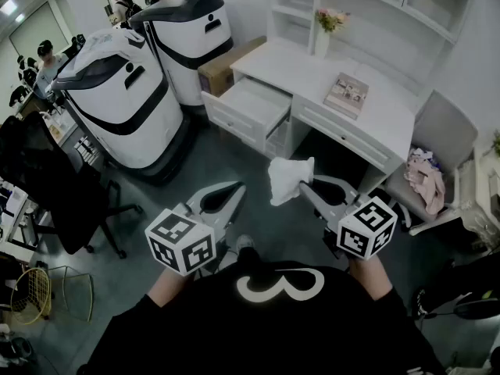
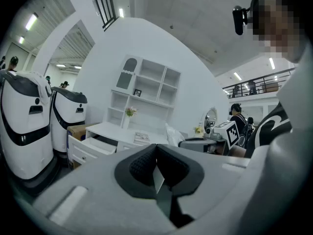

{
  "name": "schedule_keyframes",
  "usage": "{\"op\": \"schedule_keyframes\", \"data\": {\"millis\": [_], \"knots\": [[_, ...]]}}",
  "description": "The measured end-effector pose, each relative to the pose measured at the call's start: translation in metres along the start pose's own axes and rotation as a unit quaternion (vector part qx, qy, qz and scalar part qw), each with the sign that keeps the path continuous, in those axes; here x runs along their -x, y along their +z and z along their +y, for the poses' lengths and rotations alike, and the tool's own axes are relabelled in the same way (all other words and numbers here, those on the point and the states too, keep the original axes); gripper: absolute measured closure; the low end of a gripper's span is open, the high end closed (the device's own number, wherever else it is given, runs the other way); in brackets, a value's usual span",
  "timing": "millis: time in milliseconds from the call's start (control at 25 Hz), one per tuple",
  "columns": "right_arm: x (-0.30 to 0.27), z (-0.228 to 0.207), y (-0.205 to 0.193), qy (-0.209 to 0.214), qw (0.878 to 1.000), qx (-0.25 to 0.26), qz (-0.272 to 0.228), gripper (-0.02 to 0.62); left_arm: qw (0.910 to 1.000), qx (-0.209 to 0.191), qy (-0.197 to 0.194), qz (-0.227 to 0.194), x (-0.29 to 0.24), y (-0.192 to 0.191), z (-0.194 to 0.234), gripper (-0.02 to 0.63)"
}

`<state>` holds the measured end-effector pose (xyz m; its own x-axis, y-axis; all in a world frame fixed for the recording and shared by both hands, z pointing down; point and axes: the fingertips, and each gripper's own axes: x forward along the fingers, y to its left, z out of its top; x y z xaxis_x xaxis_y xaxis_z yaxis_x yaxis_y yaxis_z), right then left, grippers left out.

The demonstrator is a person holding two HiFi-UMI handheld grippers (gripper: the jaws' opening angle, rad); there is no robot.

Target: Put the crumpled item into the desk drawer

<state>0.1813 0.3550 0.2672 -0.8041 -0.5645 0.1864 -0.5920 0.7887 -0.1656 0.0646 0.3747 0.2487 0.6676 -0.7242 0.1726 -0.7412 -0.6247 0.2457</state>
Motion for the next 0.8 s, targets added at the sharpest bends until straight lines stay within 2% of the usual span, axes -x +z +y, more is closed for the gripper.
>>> {"op": "schedule_keyframes", "data": {"millis": [400, 800], "knots": [[-0.006, -0.008, -0.013, 0.005, 1.0, -0.013, -0.006, 0.551, 0.9999, -0.001, 0.01, -0.001, -0.007, -0.012, 0.005, 0.597], [-0.046, -0.038, -0.019, 0.002, 1.0, -0.022, 0.0, 0.551, 0.9999, 0.009, 0.011, 0.002, -0.032, -0.016, 0.047, 0.597]]}}
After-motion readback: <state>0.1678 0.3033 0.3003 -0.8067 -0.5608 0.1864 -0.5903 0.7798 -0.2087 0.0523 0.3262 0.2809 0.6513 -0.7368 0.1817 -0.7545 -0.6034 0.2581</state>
